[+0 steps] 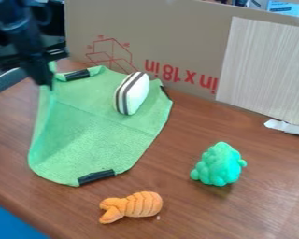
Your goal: Fold the cloth from left to right
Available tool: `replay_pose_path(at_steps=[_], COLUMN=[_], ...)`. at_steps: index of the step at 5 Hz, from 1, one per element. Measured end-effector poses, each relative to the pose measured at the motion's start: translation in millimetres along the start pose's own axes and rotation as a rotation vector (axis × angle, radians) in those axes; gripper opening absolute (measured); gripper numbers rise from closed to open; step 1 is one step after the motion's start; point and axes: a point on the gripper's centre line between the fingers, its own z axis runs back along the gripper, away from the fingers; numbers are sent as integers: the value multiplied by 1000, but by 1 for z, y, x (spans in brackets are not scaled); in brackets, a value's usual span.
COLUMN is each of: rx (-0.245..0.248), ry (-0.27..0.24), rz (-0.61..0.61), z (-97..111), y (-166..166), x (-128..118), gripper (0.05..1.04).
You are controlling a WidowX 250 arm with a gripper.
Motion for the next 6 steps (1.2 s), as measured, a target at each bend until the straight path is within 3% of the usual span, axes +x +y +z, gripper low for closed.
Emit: replay_pose_path(at_steps=[2, 5, 6], rx=[1, 17, 36], ry=[27, 70, 83], rz=[-50, -45, -83], z=[-1, -7, -17], y=[-83, -152, -164], x=[1, 12, 9], gripper=[51, 71, 213])
